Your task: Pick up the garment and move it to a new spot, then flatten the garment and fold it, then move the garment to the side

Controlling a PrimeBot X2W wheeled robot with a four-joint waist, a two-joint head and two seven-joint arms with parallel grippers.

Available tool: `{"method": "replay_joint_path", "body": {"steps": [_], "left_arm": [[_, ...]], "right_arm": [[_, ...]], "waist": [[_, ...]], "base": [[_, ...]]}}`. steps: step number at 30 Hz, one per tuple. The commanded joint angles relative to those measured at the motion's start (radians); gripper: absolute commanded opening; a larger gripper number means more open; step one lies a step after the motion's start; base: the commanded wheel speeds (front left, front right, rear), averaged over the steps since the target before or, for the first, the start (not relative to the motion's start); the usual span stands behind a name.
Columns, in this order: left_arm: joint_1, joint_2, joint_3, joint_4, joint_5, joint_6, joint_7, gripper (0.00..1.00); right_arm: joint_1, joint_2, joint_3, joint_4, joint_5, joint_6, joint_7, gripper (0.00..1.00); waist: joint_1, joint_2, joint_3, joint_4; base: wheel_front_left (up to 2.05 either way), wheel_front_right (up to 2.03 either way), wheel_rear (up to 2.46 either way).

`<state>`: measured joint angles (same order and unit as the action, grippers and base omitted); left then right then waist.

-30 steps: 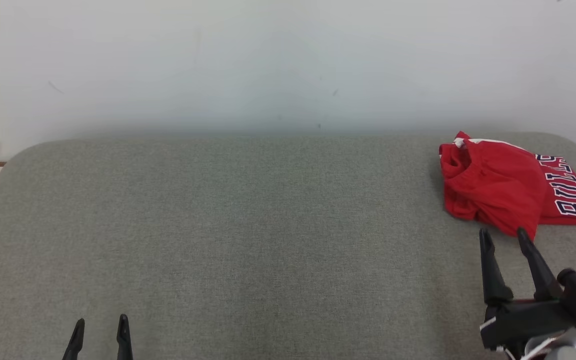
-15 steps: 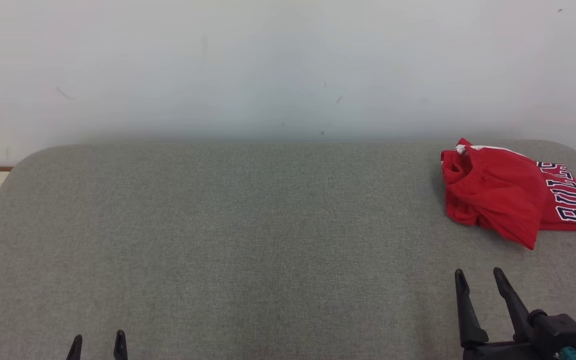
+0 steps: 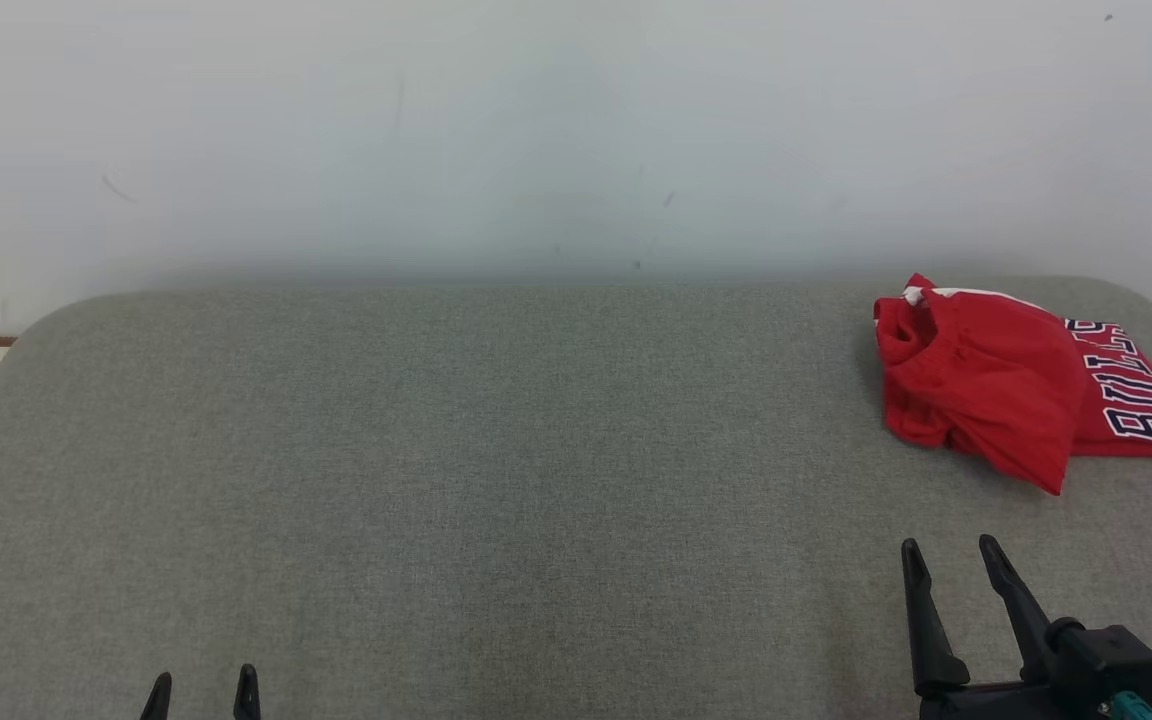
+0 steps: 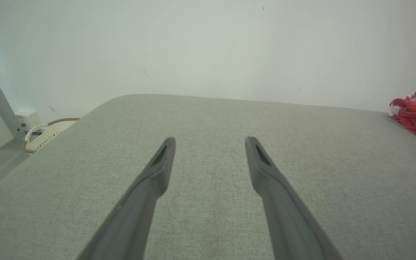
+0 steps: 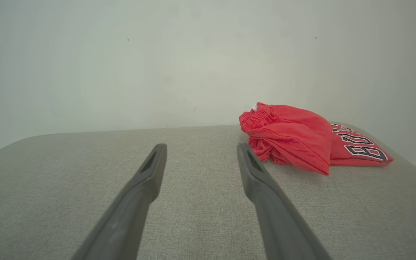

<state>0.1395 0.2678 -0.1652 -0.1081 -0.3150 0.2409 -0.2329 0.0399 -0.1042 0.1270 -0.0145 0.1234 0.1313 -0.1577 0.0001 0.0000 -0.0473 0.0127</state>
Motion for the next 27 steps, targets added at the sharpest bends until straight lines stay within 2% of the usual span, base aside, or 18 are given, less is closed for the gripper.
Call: {"method": "replay_joint_path", "body": {"steps": [1,22,23,27], "left_arm": [[-0.002,0.004,-0.001,0.002,-0.002,0.005,0.001,1.00],[0.011,0.007,-0.007,-0.010,-0.015,0.010,-0.005,1.00],[0.001,0.001,-0.008,-0.008,-0.012,0.008,-0.001,0.00],[0.005,-0.020,-0.017,0.023,-0.021,0.006,0.004,0.00]], "right_arm": [[0.010,0.002,0.001,-0.002,-0.003,-0.001,-0.001,1.00],[0.008,-0.003,-0.004,0.001,-0.001,-0.001,0.003,1.00],[0.001,-0.001,-0.003,0.003,0.001,0.000,0.003,0.00],[0.016,0.001,-0.002,0.038,0.011,0.000,0.006,0.00]], "waist": [[-0.0001,0.0000,0.001,-0.001],[-0.0001,0.0000,0.001,-0.005],[0.0000,0.0000,0.001,-0.005],[0.0000,0.0000,0.002,-0.005]], "base": [[0.00,0.00,0.00],[0.00,0.00,0.00],[0.00,0.00,0.00],[0.00,0.00,0.00]]}}
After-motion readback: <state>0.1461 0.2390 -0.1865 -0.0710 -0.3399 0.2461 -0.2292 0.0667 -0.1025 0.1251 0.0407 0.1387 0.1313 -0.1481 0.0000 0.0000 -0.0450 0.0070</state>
